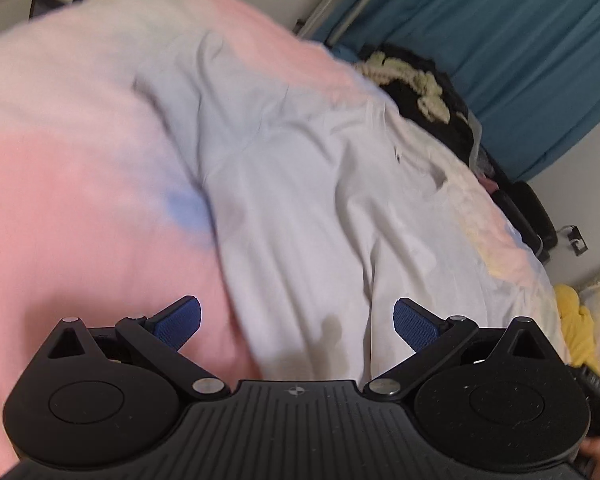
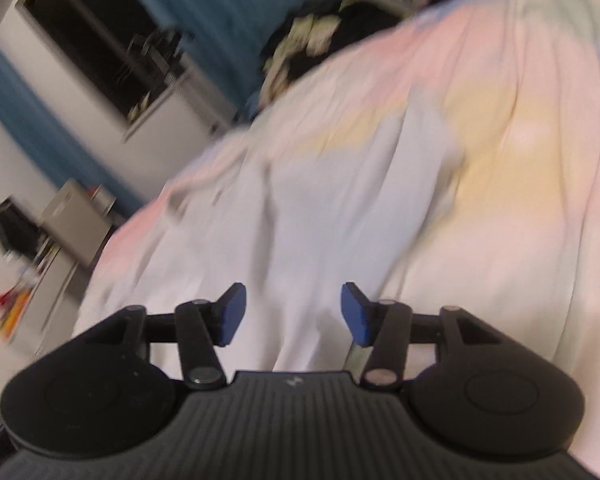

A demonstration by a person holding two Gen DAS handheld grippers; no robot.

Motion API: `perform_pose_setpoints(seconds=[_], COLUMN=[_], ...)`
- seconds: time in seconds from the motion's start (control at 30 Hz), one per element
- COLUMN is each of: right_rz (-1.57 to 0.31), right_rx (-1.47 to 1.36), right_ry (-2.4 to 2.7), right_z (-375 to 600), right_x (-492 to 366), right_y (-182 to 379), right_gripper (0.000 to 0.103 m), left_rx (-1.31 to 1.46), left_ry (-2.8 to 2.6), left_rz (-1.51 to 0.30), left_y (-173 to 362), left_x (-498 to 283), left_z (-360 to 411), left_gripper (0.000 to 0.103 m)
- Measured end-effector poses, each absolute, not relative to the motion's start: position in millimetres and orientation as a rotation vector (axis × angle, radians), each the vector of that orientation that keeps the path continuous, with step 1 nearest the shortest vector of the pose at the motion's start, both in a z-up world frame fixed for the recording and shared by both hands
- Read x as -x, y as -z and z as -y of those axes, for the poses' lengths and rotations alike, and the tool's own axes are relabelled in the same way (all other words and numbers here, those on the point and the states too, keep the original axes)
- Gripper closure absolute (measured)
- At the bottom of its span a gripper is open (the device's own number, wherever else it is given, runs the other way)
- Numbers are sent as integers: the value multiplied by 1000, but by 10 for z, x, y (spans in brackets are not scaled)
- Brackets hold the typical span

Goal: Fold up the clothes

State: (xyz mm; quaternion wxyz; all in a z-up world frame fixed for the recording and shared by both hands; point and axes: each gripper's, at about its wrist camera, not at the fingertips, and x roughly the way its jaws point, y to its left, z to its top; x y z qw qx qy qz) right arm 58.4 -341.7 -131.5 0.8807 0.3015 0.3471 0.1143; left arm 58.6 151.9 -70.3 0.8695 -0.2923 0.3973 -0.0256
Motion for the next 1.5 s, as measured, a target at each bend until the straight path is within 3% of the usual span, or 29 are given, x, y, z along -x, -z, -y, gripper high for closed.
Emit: perform_pose_setpoints(seconds=[0.17, 0.3, 0.33, 0.37, 0.4, 0.43, 0.47, 0.5, 0.53, 0.57, 0.83, 1.17, 1.5], right_rz=[-940, -981, -980, -977, -964, -948, -924, -898, -875, -854, -735, -585, -655], right_rx=[-665, -600, -583, -565, -552, -560, -578, -595, -603, -606, -659, -684, -534], right_ry=[-316, -360, -376, -391, -391, -398, -403, -408, -409, -408, -368, -72, -27], right_z=[3068, 2827, 2777, 2729, 2700, 2703, 2725, 2765, 2830, 2856, 3100, 3801, 3662], right_x=[-117, -69, -70, -71, -69, -66, -56, -50, -73, -53, -12, -320, -639], right_y=[1585, 1617, 1614, 1612, 1614, 1606, 1579, 1541, 1494, 1453, 1334, 1201, 1398], right_gripper=[47, 46, 53, 59, 81, 97, 98, 100, 100, 100, 101, 101, 94], left_rx=[623, 576, 557, 539, 532, 525, 519, 547, 575, 612, 748, 711, 567], left_ry=[128, 191, 193, 195, 191, 187, 162, 153, 144, 153, 167, 8, 49], left_rz=[-886, -906, -906, -906, -908, -909, -907, -899, -891, -884, -829, -813, -854], left_y=[778, 770, 769, 768, 771, 775, 768, 762, 756, 739, 470, 258, 376], left_x=[-360, -310, -299, -288, -275, -262, -249, -244, -238, -234, -226, -507, -675], left_z=[-1444, -1257, -1229, -1201, -1195, -1190, -1211, -1275, -1339, -1394, -1597, -2050, -2042], left_gripper=[1, 4, 6, 14, 20, 38, 59, 70, 97, 100, 100, 100, 98])
